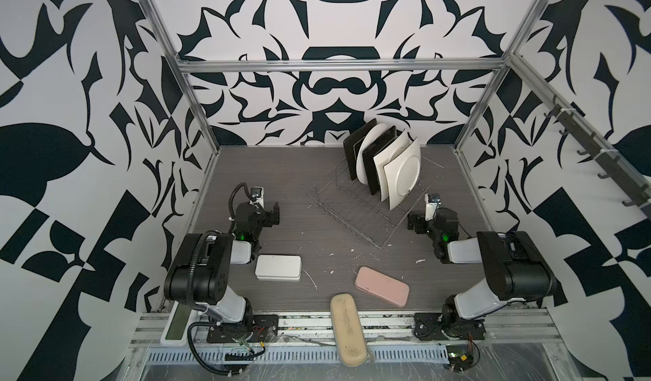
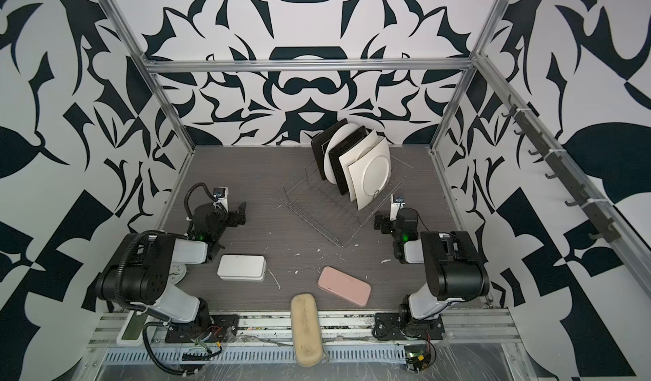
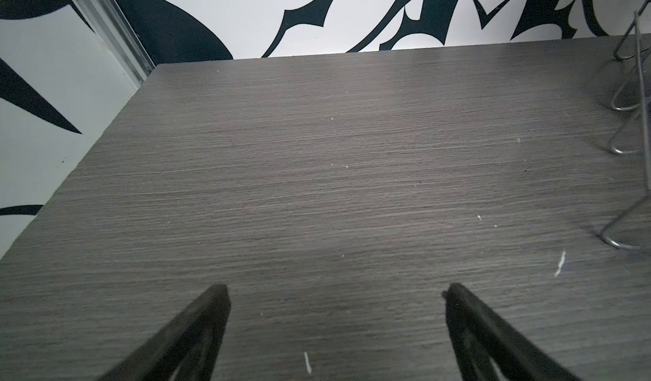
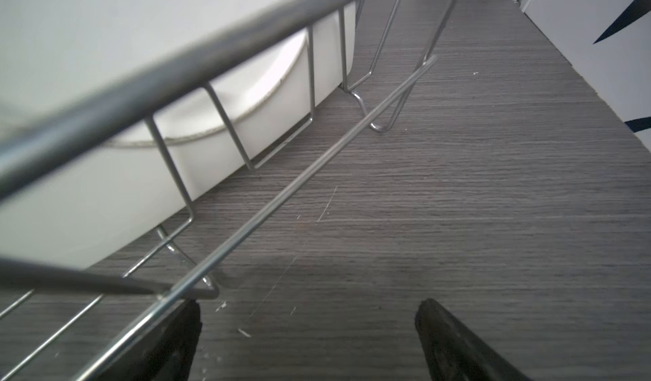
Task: Unload the plates from the dish rack
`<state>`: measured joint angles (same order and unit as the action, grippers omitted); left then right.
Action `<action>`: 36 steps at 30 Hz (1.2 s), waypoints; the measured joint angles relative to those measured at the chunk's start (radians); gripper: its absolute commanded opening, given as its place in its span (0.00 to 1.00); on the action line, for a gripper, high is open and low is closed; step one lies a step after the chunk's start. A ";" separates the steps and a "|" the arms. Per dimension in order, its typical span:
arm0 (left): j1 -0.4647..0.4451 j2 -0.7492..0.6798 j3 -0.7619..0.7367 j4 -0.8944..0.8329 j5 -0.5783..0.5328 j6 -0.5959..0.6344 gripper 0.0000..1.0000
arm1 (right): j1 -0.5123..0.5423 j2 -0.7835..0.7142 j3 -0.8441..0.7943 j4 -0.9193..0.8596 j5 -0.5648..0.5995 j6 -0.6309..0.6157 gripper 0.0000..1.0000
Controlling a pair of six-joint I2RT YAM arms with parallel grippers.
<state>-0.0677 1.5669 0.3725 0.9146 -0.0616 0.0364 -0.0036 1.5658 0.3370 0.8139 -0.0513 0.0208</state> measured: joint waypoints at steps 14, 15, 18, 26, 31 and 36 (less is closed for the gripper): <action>0.000 0.000 0.000 0.000 0.000 0.000 0.99 | 0.002 0.000 -0.001 0.000 0.004 0.000 0.99; 0.000 0.000 0.000 0.000 0.000 0.000 0.99 | 0.002 0.000 -0.001 0.000 0.004 0.000 0.99; 0.000 0.000 0.000 0.000 0.000 0.000 0.99 | 0.002 0.000 -0.001 0.000 0.004 0.000 0.99; 0.000 0.000 0.000 0.000 0.001 0.000 0.99 | 0.002 0.000 -0.001 0.001 0.004 0.000 0.99; 0.000 0.000 0.000 0.000 0.001 0.000 0.99 | 0.002 0.000 -0.001 0.001 0.004 0.000 0.99; 0.004 0.000 0.000 0.000 0.014 0.000 0.99 | 0.002 0.000 -0.006 0.015 0.003 -0.011 0.99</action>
<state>-0.0639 1.5669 0.3725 0.9146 -0.0475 0.0364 -0.0017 1.5658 0.3313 0.8288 -0.0479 0.0101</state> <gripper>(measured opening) 0.992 0.993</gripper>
